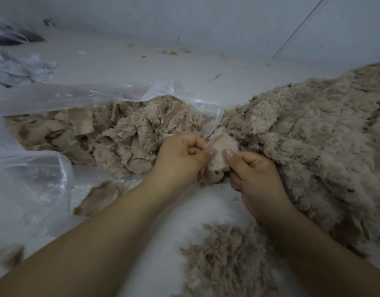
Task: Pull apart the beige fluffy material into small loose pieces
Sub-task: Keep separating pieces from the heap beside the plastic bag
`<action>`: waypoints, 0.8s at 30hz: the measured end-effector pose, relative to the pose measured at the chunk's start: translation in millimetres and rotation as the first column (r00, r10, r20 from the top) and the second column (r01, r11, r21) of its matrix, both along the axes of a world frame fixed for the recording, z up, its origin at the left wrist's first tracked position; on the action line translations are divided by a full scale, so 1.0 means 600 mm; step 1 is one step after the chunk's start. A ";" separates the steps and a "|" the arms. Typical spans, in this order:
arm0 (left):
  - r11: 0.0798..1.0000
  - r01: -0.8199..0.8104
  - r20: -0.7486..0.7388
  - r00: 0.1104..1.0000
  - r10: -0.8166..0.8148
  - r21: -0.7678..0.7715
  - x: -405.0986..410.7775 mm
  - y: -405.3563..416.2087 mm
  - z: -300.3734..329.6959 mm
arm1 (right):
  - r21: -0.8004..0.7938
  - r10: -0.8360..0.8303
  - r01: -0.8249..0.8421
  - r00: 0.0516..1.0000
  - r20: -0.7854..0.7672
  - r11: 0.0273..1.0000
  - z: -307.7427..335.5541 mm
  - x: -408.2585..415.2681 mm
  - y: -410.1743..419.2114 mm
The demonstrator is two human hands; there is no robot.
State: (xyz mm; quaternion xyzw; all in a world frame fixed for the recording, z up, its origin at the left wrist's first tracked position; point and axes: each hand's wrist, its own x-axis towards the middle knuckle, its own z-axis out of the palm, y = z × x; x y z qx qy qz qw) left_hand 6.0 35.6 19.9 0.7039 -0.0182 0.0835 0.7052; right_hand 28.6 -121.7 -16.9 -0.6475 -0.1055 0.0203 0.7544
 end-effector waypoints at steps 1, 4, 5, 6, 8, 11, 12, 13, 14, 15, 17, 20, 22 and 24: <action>0.997 -0.074 0.027 0.997 0.074 -0.018 0.003 0.003 0.001 | 0.007 -0.008 0.008 1.000 -0.007 1.000 0.000 -0.001 0.000; 0.899 -0.403 0.224 0.905 0.363 0.170 0.013 0.031 0.008 | 0.026 -0.023 0.023 1.000 -0.022 0.999 0.003 -0.004 0.000; 0.820 -0.500 0.306 0.856 0.417 0.279 0.016 0.044 0.012 | 0.027 -0.020 0.021 1.000 -0.024 0.999 0.004 -0.005 0.001; 0.720 -0.575 0.374 0.813 0.447 0.388 0.016 0.055 0.017 | 0.025 -0.016 0.017 1.000 -0.027 1.000 0.006 -0.006 0.002; 0.519 -0.636 0.445 0.771 0.454 0.571 0.017 0.072 0.021 | 0.025 -0.017 0.018 0.999 -0.038 1.000 0.008 -0.006 0.003; 0.303 -0.562 0.425 0.805 0.415 0.770 0.022 0.082 0.019 | 0.028 -0.016 0.017 0.999 -0.048 0.999 0.008 -0.005 0.004; 0.259 -0.518 0.404 0.829 0.386 0.815 0.022 0.081 0.018 | 0.028 -0.015 0.016 0.999 -0.049 0.999 0.008 -0.004 0.003; 0.215 -0.473 0.385 0.854 0.350 0.854 0.020 0.078 0.018 | 0.029 -0.016 0.017 0.999 -0.050 0.999 0.007 -0.004 0.003; 0.175 -0.437 0.370 0.873 0.316 0.882 0.018 0.074 0.017 | 0.030 -0.017 0.019 0.999 -0.049 0.999 0.006 -0.004 0.003; 0.144 -0.413 0.360 0.886 0.291 0.899 0.015 0.071 0.017 | 0.033 -0.017 0.018 0.999 -0.047 0.999 0.006 -0.004 0.002; 0.125 -0.407 0.365 0.892 0.267 0.905 0.012 0.061 0.015 | 0.034 -0.014 0.016 0.999 -0.043 0.999 0.006 -0.003 0.002; 0.087 -0.389 0.358 0.899 0.251 0.917 0.014 0.051 0.008 | 0.033 -0.019 0.021 0.999 -0.044 0.999 0.006 -0.003 0.002; 0.061 -0.295 0.271 0.928 0.255 0.954 0.017 0.053 -0.001 | 0.025 -0.018 0.019 0.999 -0.040 1.000 0.004 -0.002 0.001; 0.062 -0.212 0.188 0.944 0.272 0.975 0.023 0.058 -0.010 | 0.019 -0.013 0.014 0.999 -0.037 1.000 0.002 -0.002 0.000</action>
